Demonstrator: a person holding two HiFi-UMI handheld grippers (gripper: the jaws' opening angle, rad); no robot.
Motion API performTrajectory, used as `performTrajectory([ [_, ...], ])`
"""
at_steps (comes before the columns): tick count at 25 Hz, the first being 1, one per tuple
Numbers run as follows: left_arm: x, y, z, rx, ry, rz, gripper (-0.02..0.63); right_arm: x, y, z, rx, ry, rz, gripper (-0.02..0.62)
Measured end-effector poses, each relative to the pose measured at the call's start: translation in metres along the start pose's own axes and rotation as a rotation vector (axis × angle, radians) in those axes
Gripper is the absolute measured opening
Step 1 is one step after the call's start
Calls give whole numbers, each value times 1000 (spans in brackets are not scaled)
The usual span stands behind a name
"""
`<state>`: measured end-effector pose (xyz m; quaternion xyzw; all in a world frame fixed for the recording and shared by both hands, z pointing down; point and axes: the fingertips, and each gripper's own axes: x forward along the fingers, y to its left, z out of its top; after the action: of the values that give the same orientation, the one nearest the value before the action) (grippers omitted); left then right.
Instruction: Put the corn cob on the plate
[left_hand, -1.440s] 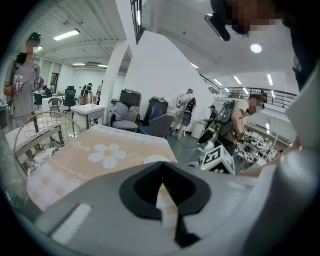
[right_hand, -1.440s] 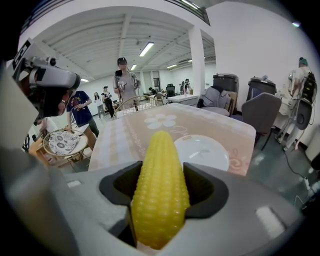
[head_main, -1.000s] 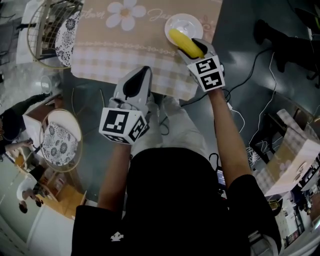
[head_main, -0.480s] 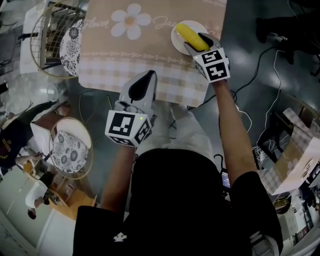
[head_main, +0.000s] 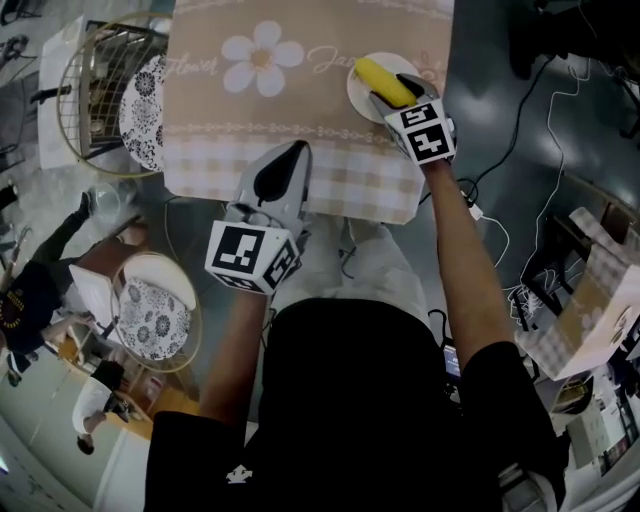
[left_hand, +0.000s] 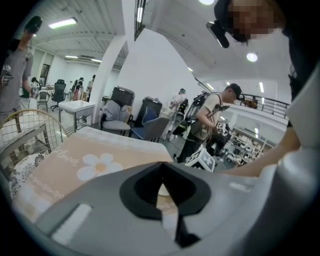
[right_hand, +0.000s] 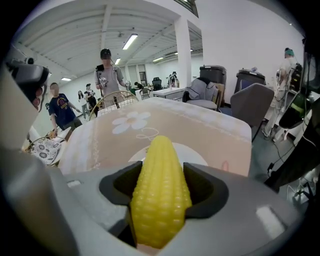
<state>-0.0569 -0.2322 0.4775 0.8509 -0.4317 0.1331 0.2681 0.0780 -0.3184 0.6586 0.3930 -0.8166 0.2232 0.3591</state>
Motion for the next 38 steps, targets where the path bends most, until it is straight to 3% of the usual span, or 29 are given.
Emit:
performTrajectory([
  [8,8,0,9,-1,-27,-36,9,3,-4,-9,17,8,-8,258],
  [30,0,3,13,19,-43,14,9,4,-4,-17,47,22,-34,262],
  [38,-3,-9,24,29,-72,10,9,-29,-1,13,35,-75,-35,242],
])
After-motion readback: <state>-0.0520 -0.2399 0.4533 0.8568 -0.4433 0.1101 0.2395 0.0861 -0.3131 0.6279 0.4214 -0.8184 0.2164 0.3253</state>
